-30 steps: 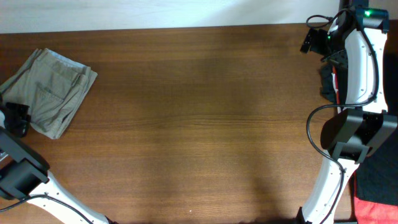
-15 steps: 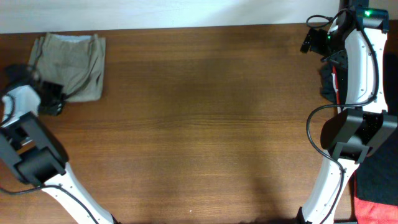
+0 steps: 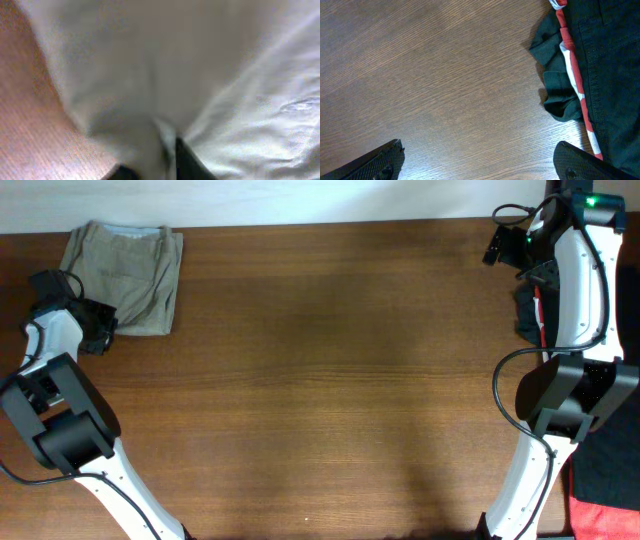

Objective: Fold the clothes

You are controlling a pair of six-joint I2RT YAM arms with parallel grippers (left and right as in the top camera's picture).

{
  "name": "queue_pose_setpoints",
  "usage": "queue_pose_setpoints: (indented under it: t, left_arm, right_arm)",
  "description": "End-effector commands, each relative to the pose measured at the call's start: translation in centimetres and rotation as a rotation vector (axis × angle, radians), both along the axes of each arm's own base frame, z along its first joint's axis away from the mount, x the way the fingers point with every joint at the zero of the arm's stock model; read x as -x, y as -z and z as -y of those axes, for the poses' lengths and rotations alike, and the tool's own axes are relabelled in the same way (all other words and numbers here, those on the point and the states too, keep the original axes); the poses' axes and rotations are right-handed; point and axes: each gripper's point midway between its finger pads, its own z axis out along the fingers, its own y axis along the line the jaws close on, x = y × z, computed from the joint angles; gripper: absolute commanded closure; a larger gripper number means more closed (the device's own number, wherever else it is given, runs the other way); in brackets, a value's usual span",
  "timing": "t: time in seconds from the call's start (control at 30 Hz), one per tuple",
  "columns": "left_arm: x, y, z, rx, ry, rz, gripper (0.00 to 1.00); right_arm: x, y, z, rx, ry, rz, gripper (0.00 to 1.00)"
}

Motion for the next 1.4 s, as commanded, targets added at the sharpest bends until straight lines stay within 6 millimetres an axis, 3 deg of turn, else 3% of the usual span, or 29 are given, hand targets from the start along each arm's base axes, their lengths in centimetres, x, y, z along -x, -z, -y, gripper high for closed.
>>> queue_pose_setpoints:
  t: [0.0,0.1,0.23,0.33,0.47,0.63,0.67,0.73,0.77,0.8,0.87,0.97,1.03,1.13,1.23,1.37]
  left_arm:
    - [1.0,2.3,0.3,-0.011,-0.004,-0.063,0.53]
    - [1.2,2.4,0.5,-0.026,0.041,-0.077,0.35]
    - [2.3,1.7,0.6,-0.01,0.04,-0.114,0.34]
    - [2.0,-0.2,0.6,-0.03,0.054,-0.087,0.34]
    - [1.3,-5.1,0.4,-0.093,0.077,-0.013,0.34]
    - [1.9,-15.8,0.3,-0.252,0.148,0.131,0.35]
    - [2.3,-16.9,0.3,-0.278,0.16,0.135,0.36]
    - [3.3,-18.5,-0.2,-0.33,0.148,0.123,0.56]
    - [3.6,-18.5,-0.5,-0.344,0.136,0.108,0.76]
    - [3.8,-18.4,-0.7,-0.351,0.129,0.095,0.88]
    - [4.1,-17.0,-0.9,-0.347,0.124,0.053,0.99]
    - [4.1,-13.6,-1.0,-0.31,0.134,-0.014,0.99]
    - [4.5,-9.9,-0.7,-0.26,0.148,-0.095,0.99]
    - [5.1,-6.6,-0.4,-0.216,0.16,-0.17,0.99]
    - [5.4,-4.6,-0.3,-0.195,0.166,-0.207,0.99]
    - [5.5,-3.5,-0.2,-0.184,0.169,-0.226,0.99]
  right_arm:
    - [0.0,-0.8,0.3,0.018,-0.001,0.016,0.01]
    - [0.0,-0.8,0.3,0.018,0.0,0.016,0.01]
    - [0.0,-0.8,0.3,0.018,0.0,0.016,0.01]
    - [0.0,-0.8,0.3,0.017,-0.001,0.016,0.01]
    - [0.0,-0.8,0.3,0.018,0.0,0.016,0.01]
    - [0.0,-0.8,0.3,0.018,-0.001,0.016,0.02]
    - [0.0,-0.8,0.3,0.018,0.0,0.016,0.01]
    - [0.0,-0.8,0.3,0.017,-0.001,0.016,0.01]
    - [0.0,-0.8,0.3,0.018,-0.001,0.016,0.01]
    - [0.0,-0.8,0.3,0.018,0.0,0.016,0.01]
    - [0.0,-0.8,0.3,0.018,-0.001,0.016,0.01]
    - [0.0,-0.8,0.3,0.017,-0.001,0.016,0.01]
    - [0.0,-0.8,0.3,0.018,-0.001,0.016,0.01]
    - [0.0,-0.8,0.3,0.017,-0.001,0.016,0.01]
    - [0.0,-0.8,0.3,0.018,-0.001,0.016,0.01]
    - [0.0,-0.8,0.3,0.018,-0.001,0.016,0.01]
